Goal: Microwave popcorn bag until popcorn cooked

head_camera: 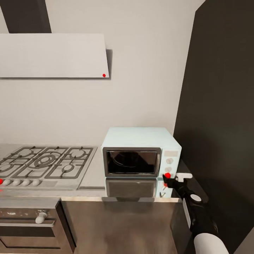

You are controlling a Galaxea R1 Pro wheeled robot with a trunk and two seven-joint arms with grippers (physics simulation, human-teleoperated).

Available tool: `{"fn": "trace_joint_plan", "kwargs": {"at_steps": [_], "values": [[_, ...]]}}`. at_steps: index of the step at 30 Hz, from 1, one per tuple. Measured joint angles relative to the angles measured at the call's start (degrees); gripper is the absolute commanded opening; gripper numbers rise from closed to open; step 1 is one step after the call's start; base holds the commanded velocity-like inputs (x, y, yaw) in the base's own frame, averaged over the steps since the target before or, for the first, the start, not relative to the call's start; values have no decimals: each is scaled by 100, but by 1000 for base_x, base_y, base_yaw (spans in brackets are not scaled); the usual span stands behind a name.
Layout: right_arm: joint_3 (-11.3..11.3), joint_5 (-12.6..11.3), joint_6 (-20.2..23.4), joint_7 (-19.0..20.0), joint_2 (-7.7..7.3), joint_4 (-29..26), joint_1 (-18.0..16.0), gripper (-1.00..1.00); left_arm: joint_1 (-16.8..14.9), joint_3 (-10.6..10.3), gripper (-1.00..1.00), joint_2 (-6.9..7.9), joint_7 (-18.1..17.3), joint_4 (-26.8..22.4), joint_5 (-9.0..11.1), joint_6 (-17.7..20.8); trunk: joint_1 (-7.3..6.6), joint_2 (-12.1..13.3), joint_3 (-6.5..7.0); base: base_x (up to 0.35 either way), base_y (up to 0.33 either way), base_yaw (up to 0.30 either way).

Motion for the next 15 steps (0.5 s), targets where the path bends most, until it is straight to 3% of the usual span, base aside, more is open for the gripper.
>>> {"fn": "trace_joint_plan", "kwargs": {"at_steps": [15], "values": [[-15,9,3,-7,-55,307,0,100,0,0,100,0,-2,0,-6,0,0,0,0,0,0,0]]}}
